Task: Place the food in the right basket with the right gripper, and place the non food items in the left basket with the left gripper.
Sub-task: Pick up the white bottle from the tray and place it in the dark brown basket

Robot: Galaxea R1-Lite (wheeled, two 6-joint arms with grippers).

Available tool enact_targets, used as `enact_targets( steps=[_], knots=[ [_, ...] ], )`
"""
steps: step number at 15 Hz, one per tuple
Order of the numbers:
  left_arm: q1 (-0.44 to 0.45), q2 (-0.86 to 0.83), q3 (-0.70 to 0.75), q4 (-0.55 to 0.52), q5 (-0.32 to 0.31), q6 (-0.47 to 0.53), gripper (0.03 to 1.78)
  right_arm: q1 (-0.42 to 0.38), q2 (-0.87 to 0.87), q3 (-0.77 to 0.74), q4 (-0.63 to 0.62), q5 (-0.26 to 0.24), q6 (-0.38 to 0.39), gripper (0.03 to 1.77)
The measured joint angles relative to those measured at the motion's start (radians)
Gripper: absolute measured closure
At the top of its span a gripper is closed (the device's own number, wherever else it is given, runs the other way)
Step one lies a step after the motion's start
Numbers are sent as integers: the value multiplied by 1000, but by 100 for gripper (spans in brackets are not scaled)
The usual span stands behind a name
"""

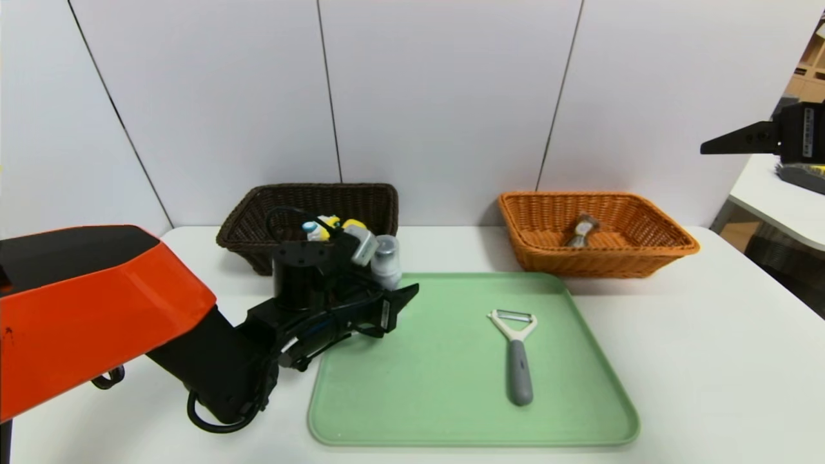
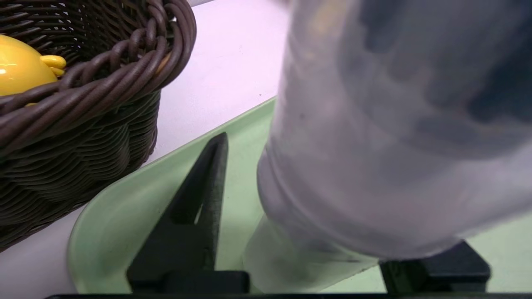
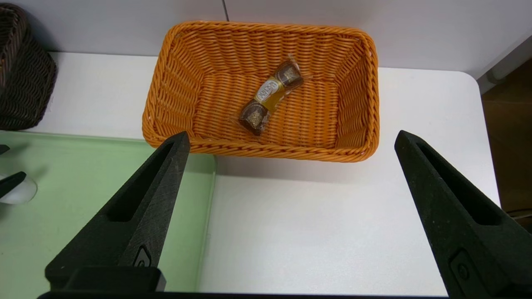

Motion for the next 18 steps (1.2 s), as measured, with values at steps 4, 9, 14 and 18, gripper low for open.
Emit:
enact_targets(
  steps=[4, 9, 14, 18],
  knots=[
    [0, -27, 5, 8, 0, -2, 119, 0, 1, 1, 0, 0, 0, 10],
    [-5, -106, 37, 47, 14, -29, 119, 3, 2, 9, 0, 0, 0, 10],
    [-24, -333, 18, 244, 33, -29, 119, 3, 0, 20, -1, 0, 3, 10],
    [89, -474, -258, 603, 45, -24, 119, 2, -2, 29, -5, 1, 3, 10]
  ],
)
